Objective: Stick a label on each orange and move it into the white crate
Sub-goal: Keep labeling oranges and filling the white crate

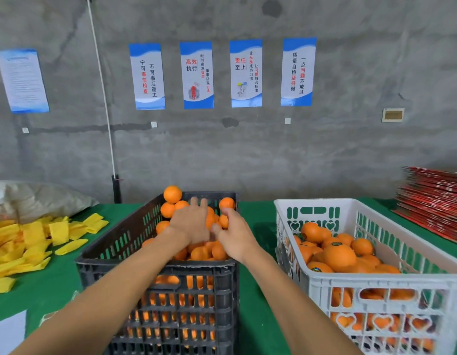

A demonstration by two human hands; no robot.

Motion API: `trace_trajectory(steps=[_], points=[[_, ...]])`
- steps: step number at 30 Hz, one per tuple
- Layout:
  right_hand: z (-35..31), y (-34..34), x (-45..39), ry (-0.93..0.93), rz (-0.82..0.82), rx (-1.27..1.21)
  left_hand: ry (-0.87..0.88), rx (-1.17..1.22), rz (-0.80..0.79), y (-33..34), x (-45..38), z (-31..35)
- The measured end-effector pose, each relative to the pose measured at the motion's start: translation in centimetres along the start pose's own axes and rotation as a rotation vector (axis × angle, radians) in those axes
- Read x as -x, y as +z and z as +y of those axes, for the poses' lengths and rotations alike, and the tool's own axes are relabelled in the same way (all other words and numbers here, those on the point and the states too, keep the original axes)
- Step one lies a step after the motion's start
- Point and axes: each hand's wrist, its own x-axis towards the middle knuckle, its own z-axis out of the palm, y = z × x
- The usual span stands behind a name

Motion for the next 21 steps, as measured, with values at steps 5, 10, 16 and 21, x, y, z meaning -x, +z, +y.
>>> trace_trajectory(steps=[5, 10, 16, 21], points=[[1.1, -0.1, 5.0, -0.096, 0.174, -0.277, 0.117, 0.369, 0.269, -2.1, 4.4, 4.9], [5.6, -0.1, 11.4, -0.13, 0.283, -0.295, 0.016, 0.734, 0.225, -0.8, 7.3, 7.2], [16.5, 0.3, 19.4, 0.029, -0.23, 0.219, -0.123, 0.797, 0.223, -0.2, 7.3, 7.2], [20.4, 0.6, 21.9, 0.069, -0.512, 0.219, -0.169, 0.74, 0.289, 0.0, 7.1, 7.6]])
